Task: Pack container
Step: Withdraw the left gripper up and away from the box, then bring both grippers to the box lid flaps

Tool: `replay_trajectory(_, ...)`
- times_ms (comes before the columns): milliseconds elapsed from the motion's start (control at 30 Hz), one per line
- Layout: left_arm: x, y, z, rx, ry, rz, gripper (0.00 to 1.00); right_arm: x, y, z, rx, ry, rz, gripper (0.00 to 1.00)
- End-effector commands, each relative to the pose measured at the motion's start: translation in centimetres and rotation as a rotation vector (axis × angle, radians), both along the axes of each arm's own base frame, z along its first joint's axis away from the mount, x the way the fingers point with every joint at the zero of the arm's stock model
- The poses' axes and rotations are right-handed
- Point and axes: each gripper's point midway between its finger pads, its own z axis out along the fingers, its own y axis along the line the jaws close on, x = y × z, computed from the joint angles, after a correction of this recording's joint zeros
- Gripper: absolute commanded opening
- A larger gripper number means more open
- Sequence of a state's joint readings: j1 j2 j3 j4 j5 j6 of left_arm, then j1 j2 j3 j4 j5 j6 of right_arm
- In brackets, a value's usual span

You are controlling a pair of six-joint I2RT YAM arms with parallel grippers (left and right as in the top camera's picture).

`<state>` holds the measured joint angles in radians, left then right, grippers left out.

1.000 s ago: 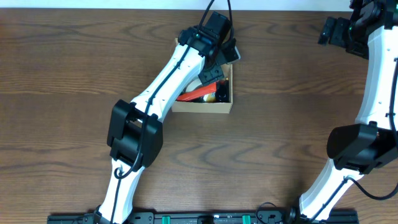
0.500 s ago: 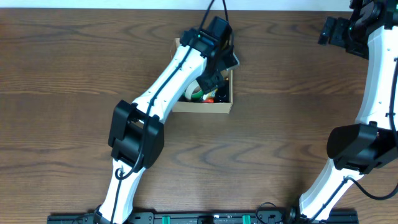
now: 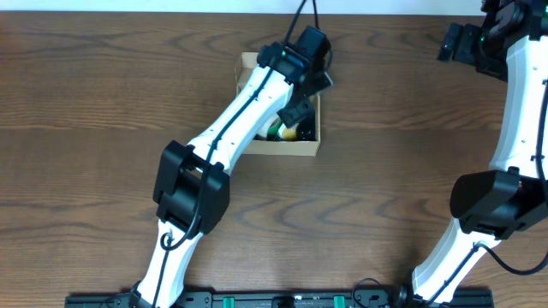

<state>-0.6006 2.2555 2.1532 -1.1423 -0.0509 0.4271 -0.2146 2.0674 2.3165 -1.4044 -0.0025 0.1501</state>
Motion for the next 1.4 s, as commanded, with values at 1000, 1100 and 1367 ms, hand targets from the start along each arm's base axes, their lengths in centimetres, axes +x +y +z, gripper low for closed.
replay_trajectory(1000, 5.2, 18.1, 11.0, -0.818, 0.339, 0.617, 0.06, 6.6, 18.0, -12.3, 0.702, 0.108, 0.303, 0.01)
replay_trajectory(1100, 5.4, 17.5, 8.4, -0.862, 0.452, 0.629, 0.06, 6.6, 18.5, -14.1, 0.757, 0.146, 0.289, 0.01)
replay_trajectory(1367, 6.4, 16.2, 2.9, -1.017, 0.673, 0.653, 0.06, 6.2, 20.1, -17.1, 0.844, 0.216, 0.290, 0.01)
